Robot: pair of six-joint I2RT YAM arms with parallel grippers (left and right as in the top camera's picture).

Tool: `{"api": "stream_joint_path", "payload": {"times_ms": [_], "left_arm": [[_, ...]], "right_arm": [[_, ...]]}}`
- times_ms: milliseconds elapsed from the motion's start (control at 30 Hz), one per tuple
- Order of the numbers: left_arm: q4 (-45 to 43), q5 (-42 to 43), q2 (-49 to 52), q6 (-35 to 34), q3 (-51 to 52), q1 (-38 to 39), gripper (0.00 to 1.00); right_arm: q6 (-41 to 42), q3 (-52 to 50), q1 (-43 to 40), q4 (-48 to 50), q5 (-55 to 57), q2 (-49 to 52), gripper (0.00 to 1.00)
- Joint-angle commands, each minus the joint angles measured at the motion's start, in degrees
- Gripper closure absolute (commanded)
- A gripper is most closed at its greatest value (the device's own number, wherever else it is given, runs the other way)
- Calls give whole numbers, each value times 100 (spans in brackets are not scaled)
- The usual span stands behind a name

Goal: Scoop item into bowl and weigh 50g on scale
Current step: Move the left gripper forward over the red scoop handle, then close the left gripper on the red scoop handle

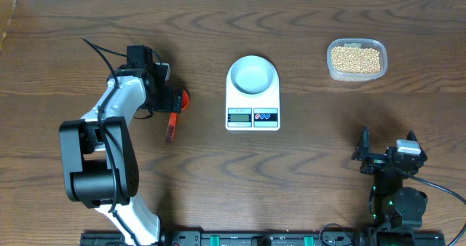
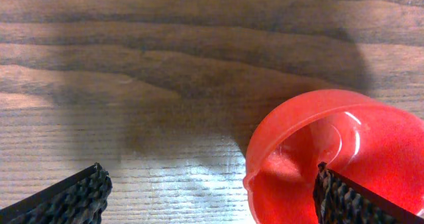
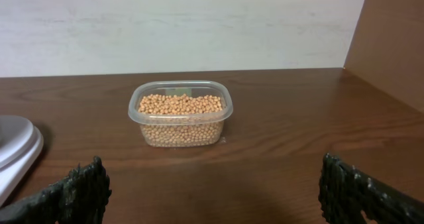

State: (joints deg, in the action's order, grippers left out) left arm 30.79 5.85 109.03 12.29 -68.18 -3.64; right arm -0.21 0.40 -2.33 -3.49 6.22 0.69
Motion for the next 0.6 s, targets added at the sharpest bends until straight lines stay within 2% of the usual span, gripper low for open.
{"api": "stream_joint_path", "payload": {"times_ms": [0,400,467,567], "left_arm": [[-26,-48,39,76,-138,9,0],[-26,-48,39,76,-138,9,0],[-26,-48,39,76,-138,9,13],[-26,-48,39,76,-138,9,22]], "right_arm": [[81,-9,28,-15,52,-37,1],[81,-9,28,-15,52,-37,1],[81,-9,28,-15,52,-37,1],[83,-9,28,-15,52,-37,1]]}}
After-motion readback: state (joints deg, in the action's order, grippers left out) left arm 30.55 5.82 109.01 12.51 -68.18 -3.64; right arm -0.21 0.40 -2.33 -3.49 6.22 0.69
